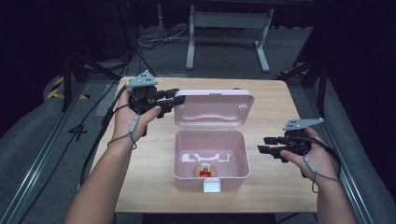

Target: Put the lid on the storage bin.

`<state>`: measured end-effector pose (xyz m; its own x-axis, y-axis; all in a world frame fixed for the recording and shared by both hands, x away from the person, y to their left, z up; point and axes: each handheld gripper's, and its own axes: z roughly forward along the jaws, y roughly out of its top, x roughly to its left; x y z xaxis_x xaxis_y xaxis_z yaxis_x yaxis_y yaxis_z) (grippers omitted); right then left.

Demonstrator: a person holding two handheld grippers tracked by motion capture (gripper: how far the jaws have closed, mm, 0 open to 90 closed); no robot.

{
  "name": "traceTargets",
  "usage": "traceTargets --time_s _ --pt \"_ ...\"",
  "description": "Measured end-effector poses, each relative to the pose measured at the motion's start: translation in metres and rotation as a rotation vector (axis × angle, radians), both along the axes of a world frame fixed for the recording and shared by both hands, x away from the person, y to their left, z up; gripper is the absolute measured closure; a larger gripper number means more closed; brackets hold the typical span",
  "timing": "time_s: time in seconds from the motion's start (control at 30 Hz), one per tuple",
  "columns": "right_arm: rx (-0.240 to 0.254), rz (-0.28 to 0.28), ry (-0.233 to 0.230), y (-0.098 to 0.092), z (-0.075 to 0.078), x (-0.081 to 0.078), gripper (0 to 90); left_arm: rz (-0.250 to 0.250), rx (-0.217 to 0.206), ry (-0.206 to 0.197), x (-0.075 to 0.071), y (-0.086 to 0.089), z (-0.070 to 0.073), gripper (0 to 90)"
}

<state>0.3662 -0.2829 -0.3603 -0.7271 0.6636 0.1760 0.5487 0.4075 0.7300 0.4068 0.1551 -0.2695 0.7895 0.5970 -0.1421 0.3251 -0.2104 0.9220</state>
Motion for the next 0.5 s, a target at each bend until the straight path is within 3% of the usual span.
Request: traceTargets --time_s 0.13,0.3,0.5 --pt "0.024 0.015 -0.002 0.001 0.004 -0.002 56.4 -0.015 0.009 -0.024 -0.009 0.0 -0.001 60.1" --pt "0.038 0.035 0.018 0.003 0.007 -0.005 66.0 -0.046 0.012 -0.017 -0.016 0.001 -0.005 57.6" --pt "0.056 0.069 0.014 0.004 0.01 -0.007 70.1 -0.105 0.049 -0.055 -0.025 0.003 -0.007 55.0"
